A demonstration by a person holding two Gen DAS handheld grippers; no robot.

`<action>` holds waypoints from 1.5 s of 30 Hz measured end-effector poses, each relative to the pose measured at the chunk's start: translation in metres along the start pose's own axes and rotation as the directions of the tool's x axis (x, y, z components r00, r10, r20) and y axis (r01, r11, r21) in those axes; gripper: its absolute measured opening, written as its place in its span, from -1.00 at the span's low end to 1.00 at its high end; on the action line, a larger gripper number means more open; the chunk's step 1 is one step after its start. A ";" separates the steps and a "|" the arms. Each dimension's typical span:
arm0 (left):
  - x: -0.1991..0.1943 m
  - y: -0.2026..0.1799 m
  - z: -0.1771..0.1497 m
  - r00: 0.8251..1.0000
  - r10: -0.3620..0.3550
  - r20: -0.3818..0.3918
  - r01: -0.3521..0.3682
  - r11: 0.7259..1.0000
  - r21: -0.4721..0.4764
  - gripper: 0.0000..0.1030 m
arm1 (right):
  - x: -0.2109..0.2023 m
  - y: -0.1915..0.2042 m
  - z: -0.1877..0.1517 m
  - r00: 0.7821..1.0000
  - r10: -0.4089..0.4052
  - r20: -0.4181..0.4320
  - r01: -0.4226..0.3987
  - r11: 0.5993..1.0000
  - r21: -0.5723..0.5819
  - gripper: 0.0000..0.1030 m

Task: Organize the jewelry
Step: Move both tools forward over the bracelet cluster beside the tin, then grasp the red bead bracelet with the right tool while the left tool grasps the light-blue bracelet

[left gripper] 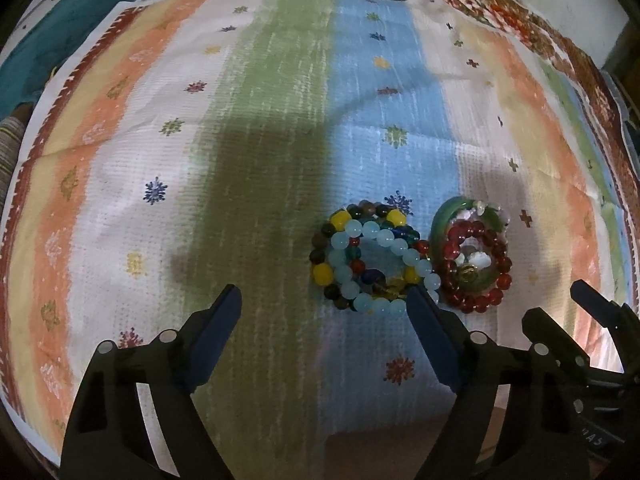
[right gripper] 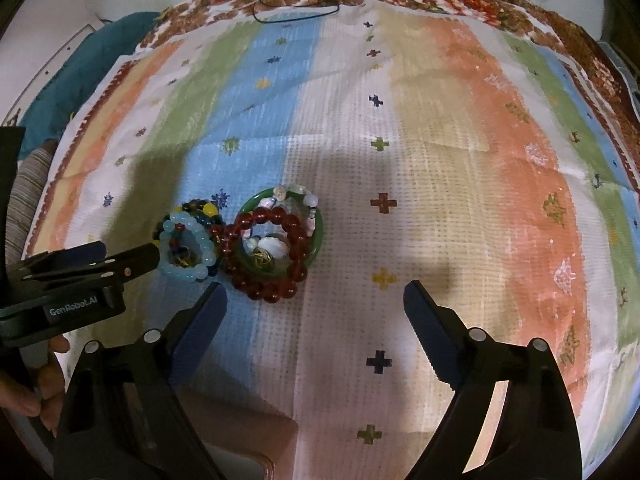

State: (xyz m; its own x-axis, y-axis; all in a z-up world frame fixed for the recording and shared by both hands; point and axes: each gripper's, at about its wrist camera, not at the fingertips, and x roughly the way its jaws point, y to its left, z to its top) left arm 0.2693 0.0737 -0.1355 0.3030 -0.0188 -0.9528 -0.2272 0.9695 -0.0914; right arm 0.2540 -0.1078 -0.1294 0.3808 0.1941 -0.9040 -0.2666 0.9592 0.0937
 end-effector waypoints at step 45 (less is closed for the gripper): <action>0.005 0.012 -0.001 0.994 -0.079 -0.069 0.077 0.996 -0.034 -0.78 | 0.032 -0.001 0.007 0.996 0.067 -0.065 -0.065 0.997 0.033 -0.73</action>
State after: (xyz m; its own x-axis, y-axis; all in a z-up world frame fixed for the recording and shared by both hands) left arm 0.2671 0.0853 -0.1418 0.2555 -0.1121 -0.9603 -0.2344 0.9564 -0.1740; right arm 0.2730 -0.1013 -0.1556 0.3038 0.2443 -0.9209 -0.2613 0.9509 0.1660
